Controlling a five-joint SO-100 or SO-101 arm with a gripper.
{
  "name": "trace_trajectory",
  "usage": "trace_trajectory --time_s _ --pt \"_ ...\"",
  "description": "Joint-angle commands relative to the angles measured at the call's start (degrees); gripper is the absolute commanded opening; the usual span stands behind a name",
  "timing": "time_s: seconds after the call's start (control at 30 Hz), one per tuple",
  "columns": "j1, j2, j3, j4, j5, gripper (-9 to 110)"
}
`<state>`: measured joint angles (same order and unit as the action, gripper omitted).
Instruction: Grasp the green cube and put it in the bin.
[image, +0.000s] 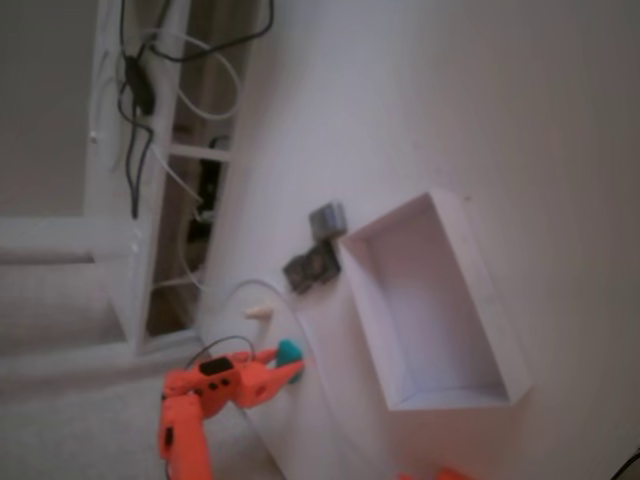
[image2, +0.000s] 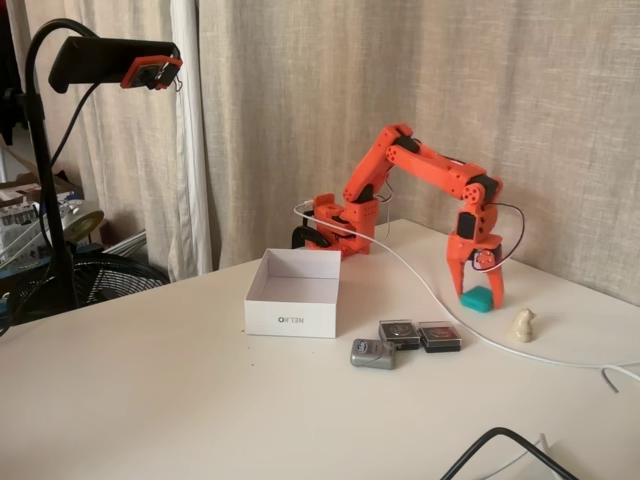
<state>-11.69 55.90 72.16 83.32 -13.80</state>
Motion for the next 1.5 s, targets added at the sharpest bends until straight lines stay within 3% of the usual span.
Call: trace_trajectory --time_s 0.0,0.1,0.3,0.57,0.67,1.47 --pt "-0.18 -1.32 -0.18 0.79 0.26 25" --pt "-0.18 -1.32 -0.18 1.32 0.26 25" --pt "-0.18 -1.67 -0.35 1.23 0.26 6" --pt "0.18 -1.76 -0.79 0.97 0.53 3" --pt "0.18 -1.76 -1.05 0.88 0.53 -8" --pt "2.99 11.95 -1.85 -1.49 0.35 -8"
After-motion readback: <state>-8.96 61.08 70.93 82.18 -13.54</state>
